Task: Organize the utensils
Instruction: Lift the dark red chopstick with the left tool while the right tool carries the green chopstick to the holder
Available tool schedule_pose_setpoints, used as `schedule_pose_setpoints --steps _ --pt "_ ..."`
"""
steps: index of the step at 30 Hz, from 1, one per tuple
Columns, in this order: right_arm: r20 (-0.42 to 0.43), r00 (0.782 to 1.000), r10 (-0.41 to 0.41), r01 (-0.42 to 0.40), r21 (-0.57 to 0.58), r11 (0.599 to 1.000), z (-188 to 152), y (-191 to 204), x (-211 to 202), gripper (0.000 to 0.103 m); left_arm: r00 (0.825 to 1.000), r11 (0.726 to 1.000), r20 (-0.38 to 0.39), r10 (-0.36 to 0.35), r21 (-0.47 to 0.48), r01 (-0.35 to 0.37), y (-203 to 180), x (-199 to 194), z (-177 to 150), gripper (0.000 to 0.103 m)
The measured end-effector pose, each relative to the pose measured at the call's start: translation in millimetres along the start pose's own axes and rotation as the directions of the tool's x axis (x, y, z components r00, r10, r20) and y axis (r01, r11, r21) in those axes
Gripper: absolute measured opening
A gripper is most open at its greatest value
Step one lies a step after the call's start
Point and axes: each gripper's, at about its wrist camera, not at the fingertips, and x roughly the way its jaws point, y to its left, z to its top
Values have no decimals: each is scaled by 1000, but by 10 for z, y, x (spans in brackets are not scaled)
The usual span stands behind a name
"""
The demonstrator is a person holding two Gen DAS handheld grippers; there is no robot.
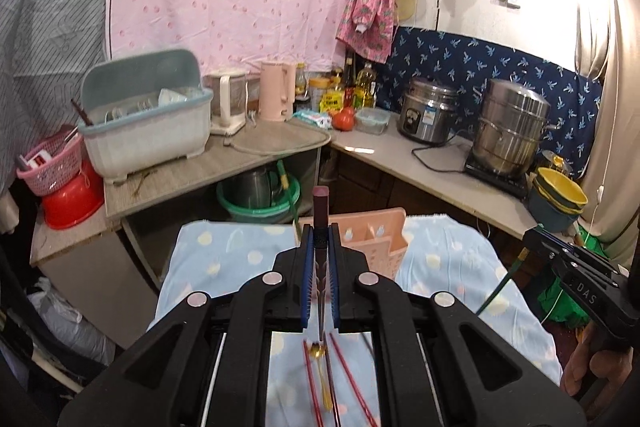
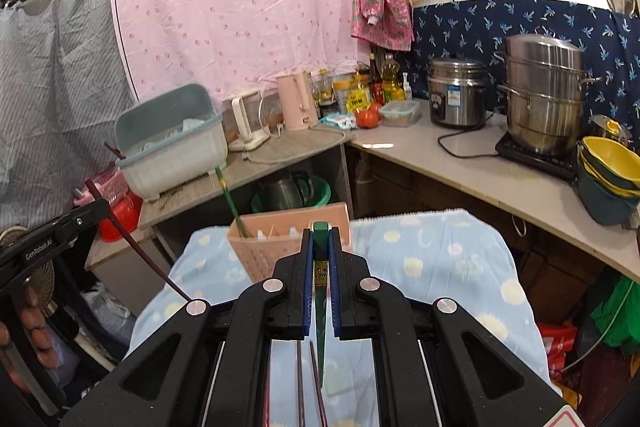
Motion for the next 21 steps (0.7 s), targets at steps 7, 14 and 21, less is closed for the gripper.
schedule_pose_setpoints --steps 7,14,21 --pt "78 997 10 -12 19 1000 610 17 232 7 997 1000 83 -2 16 0 -87 193 522 7" --pt "143 989 30 -31 10 999 1100 199 493 7 992 1000 126 -17 19 15 -157 507 914 7" --pt "147 988 42 -46 24 999 1220 308 884 7 995 999 96 -40 8 39 -195 919 910 7"
